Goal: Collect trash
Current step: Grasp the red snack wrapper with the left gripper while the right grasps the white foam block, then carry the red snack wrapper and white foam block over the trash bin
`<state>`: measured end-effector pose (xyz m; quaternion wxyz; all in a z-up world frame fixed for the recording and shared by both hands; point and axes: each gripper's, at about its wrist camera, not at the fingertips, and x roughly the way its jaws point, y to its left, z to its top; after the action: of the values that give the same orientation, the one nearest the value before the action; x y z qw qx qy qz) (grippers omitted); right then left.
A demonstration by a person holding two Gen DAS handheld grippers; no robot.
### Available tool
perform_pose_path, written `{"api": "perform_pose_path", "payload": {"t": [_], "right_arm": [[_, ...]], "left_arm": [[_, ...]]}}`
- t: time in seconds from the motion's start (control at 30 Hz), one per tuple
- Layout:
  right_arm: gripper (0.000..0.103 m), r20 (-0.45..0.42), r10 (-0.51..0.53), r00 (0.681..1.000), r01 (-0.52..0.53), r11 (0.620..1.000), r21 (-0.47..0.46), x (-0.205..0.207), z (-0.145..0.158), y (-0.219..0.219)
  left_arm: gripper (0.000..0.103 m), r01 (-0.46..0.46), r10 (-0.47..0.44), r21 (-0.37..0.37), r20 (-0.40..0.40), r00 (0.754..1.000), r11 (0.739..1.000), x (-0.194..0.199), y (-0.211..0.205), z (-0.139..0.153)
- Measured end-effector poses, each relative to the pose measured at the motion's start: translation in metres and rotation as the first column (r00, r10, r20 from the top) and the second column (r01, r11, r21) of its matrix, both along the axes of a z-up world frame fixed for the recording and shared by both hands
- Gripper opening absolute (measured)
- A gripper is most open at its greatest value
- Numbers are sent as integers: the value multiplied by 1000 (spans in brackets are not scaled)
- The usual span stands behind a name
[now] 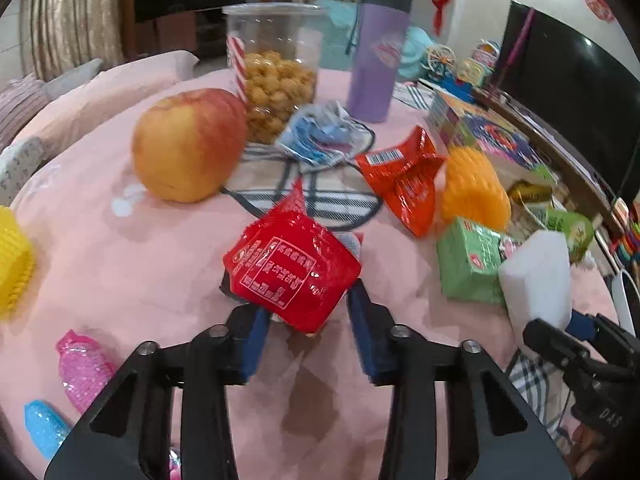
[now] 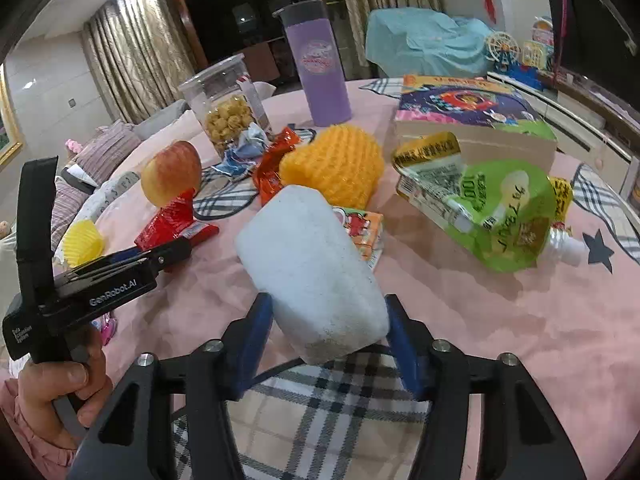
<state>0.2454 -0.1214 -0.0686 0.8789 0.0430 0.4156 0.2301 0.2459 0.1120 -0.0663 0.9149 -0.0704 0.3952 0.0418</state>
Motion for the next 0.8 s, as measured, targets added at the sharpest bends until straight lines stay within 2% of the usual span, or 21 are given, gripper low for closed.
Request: {"api": "perform_pose_path", "payload": {"t": [0.07, 0.13, 0.43, 0.8], "right_arm": [[55, 0, -6, 1000, 6, 1000, 18, -3, 1, -6], [55, -5, -17, 1000, 18, 999, 46, -7, 3, -13], [55, -35, -85, 996, 89, 984, 157, -35, 10, -69], [55, -51, -219, 974, 225, 955, 193, -68, 10, -147]], "left_arm": [[25, 16, -16, -9, 16, 1000, 1000, -5, -2, 3], [22, 27, -26, -20, 29, 999, 999, -11, -4, 6], [16, 148, -143, -90, 57, 988, 985, -55, -51, 17], [13, 345, -340, -102, 68, 938, 933, -83, -140, 27]]}}
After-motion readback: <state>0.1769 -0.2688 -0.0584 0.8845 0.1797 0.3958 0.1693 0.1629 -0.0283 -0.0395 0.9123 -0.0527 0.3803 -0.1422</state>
